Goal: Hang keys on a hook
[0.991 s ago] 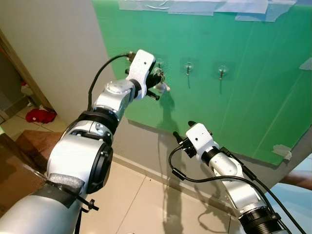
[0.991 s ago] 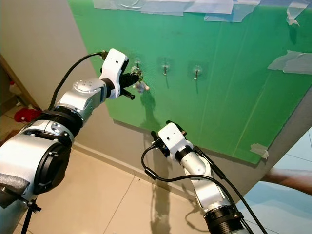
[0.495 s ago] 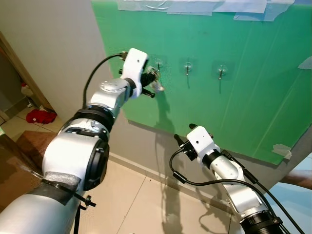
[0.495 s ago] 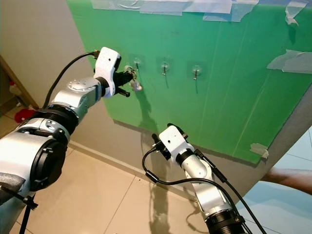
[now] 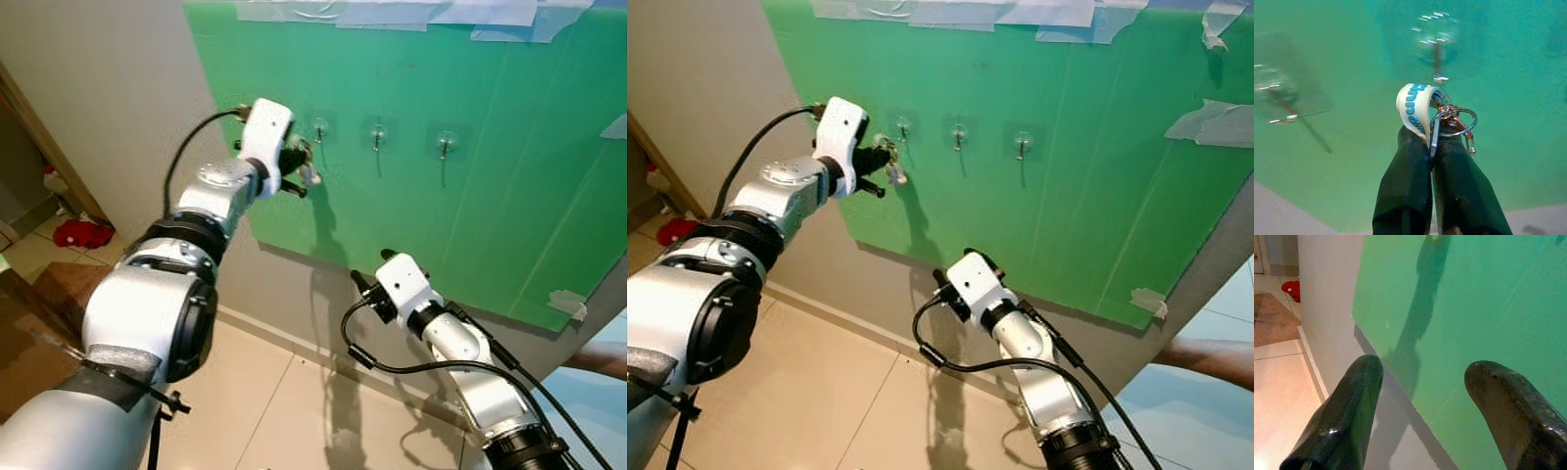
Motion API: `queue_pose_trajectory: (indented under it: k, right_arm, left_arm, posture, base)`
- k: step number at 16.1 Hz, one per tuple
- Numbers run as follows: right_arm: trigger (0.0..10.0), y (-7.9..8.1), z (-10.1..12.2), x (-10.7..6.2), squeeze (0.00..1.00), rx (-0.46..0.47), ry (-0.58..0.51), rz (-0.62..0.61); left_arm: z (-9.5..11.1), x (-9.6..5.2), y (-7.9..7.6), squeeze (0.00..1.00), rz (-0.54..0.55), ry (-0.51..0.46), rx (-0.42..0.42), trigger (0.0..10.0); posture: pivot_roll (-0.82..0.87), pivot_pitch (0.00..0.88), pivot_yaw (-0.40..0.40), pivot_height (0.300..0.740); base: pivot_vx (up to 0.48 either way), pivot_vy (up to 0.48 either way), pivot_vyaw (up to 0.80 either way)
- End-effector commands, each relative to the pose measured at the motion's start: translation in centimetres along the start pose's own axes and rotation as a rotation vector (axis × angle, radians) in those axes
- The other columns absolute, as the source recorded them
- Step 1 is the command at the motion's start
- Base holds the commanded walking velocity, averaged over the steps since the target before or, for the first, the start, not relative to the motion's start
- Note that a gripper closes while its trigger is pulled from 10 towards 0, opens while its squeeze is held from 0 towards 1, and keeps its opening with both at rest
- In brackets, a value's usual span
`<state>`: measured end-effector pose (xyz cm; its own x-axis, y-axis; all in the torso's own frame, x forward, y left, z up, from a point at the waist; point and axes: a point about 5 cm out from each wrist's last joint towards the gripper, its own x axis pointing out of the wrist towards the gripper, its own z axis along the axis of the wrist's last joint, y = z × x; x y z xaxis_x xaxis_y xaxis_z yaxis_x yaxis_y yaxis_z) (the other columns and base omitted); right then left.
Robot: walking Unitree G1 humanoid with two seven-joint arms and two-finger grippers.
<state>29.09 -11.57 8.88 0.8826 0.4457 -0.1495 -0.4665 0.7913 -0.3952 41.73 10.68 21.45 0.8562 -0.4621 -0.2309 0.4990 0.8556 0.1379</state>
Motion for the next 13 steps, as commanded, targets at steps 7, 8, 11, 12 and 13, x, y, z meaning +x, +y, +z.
queue_pose_trajectory:
  k: [7,8,11,12,13]
  right_arm:
    - [10.0,1.0,0.5,-0.6,0.0,0.019,-0.013,-0.001]
    - [10.0,1.1,0.4,-0.8,0.0,0.022,-0.009,-0.001]
    - [10.0,1.2,0.3,-1.2,0.0,0.025,-0.001,-0.005]
    - [10.0,1.2,0.3,-1.3,0.0,0.026,0.001,-0.006]
    - [10.0,1.3,0.2,-1.4,0.0,0.026,0.004,-0.008]
  left_arm:
    - [0.9,0.0,0.1,0.0,0.002,-0.015,0.041,0.0]
    - [1.2,-0.1,0.3,0.0,0.01,-0.024,0.038,0.0]
    - [2.0,-0.1,0.3,0.0,0.004,-0.054,0.037,0.0]
    - [2.1,-0.1,0.2,0.0,0.0,-0.056,0.04,0.0]
    - [2.3,0.0,0.2,0.0,-0.001,-0.058,0.042,0.0]
  posture:
    - [-0.21,0.0,0.156,0.74]
    - [-0.21,0.0,0.158,0.74]
    - [-0.22,0.0,0.162,0.74]
    - [-0.23,0.0,0.164,0.74]
    - [-0.23,0.0,0.166,0.74]
  base:
    - [0.0,0.0,0.0]
    - [0.0,0.0,0.0]
    - [0.0,0.0,0.0]
    - [0.0,0.0,0.0]
    - [0.0,0.0,0.0]
